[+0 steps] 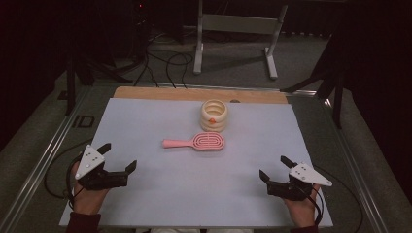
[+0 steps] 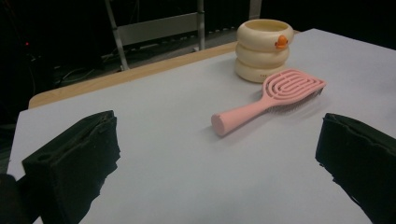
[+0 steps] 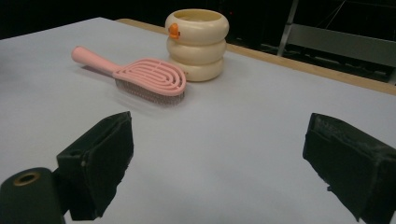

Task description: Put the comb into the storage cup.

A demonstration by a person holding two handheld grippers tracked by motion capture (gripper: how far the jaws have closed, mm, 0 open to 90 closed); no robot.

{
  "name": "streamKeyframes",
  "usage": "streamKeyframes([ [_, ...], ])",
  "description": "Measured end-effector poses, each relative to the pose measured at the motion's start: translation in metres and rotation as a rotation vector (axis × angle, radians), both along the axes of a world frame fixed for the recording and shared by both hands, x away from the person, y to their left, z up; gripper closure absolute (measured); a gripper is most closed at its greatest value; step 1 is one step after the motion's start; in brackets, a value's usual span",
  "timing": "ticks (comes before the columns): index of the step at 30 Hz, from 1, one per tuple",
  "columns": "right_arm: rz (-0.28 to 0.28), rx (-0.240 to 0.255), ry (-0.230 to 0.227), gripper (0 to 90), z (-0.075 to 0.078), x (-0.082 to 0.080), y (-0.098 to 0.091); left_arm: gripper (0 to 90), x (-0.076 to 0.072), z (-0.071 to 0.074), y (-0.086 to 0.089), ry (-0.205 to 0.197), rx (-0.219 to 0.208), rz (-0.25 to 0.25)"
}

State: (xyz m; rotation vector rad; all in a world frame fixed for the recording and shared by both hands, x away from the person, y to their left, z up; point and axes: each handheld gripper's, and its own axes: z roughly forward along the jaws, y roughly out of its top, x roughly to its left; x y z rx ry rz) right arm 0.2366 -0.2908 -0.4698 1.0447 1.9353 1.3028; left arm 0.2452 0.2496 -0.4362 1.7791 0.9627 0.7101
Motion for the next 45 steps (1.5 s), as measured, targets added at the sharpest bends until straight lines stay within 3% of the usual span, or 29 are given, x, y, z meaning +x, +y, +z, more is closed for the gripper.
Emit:
streamKeyframes([
  [12,-0.001,0.001,-0.001,8.7,0.0,0.0,-0.001,0.1,0.016,0.005,-0.013,-0.005,0.036,-0.022],
  [45,-0.003,-0.001,0.007,8.7,-0.001,0.0,-0.001,0.1,0.038,0.007,-0.022,0.024,0.04,-0.05],
])
